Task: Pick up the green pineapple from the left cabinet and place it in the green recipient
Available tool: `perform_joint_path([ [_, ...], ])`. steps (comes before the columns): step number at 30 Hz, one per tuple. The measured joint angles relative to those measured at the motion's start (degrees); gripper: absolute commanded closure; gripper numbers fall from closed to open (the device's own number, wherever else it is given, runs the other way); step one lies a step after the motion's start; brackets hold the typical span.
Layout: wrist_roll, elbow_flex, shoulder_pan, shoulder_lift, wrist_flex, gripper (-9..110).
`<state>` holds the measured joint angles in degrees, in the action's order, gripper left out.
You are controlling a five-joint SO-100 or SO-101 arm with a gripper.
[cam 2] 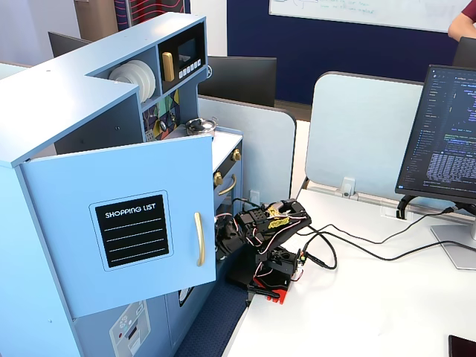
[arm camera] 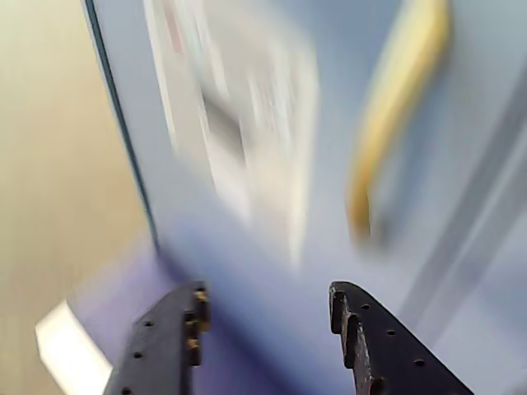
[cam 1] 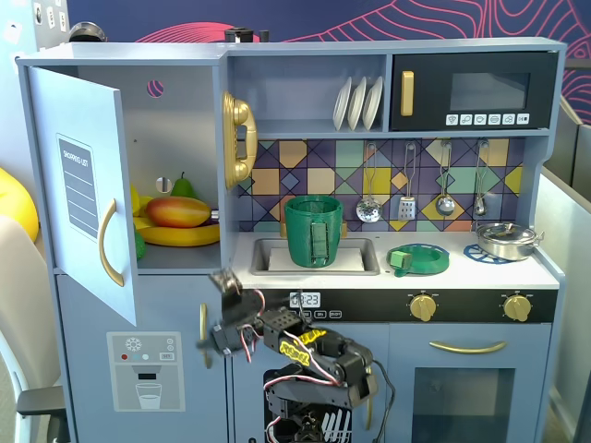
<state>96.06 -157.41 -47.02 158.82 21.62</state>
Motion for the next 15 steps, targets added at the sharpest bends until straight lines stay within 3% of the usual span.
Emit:
perform_joint_path([
  [8, -1.49, 13.54, -0.97, -9.93, -10.37, 64],
  [15, -2.81, 22.85, -0.97, -21.71, -19.86, 56],
])
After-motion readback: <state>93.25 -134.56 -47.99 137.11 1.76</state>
